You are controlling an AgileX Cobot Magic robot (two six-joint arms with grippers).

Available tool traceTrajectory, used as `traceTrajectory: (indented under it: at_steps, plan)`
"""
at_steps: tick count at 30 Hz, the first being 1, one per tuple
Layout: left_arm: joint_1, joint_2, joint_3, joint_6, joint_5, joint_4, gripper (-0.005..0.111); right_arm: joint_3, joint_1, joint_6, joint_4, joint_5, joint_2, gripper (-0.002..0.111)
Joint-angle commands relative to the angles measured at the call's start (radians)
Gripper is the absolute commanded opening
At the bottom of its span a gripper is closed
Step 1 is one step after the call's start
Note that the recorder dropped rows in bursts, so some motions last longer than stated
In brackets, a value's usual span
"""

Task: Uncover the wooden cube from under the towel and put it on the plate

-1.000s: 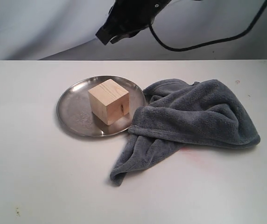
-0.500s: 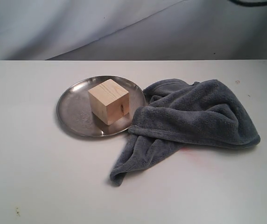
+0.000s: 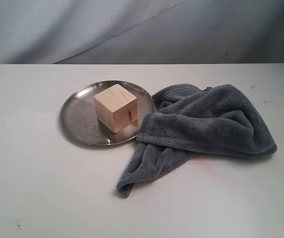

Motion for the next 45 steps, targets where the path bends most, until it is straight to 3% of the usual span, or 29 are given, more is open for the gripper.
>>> traceTrajectory:
  at_steps: [1, 7, 10, 18, 26, 32, 45]
  plan:
    - [0.002, -0.004, 0.004, -0.002, -0.011, -0.002, 0.000, 0.197, -0.007, 0.084, -0.111, -0.184, -0.107, 0.000]
    - [0.002, -0.004, 0.004, -0.002, -0.011, -0.002, 0.000, 0.578, -0.007, 0.446, -0.403, -0.643, -0.300, 0.000]
    - [0.002, -0.004, 0.004, -0.002, -0.011, -0.002, 0.000, 0.719, -0.013, 0.639, -0.573, -0.753, -0.363, 0.000]
    - [0.002, -0.004, 0.004, -0.002, -0.011, -0.002, 0.000, 0.906, -0.237, 0.752, -0.593, -0.762, -0.428, 0.000]
    - [0.002, -0.004, 0.004, -0.002, -0.011, -0.002, 0.000, 1.114, -0.461, 0.758, -0.593, -0.883, -0.623, 0.000]
    - [0.002, -0.004, 0.004, -0.002, -0.011, -0.002, 0.000, 1.242, -0.514, 0.760, -0.562, -0.883, -0.799, 0.000]
    - [0.002, -0.004, 0.004, -0.002, -0.011, -0.002, 0.000, 1.455, -0.516, 0.757, -0.538, -0.811, -1.057, 0.000]
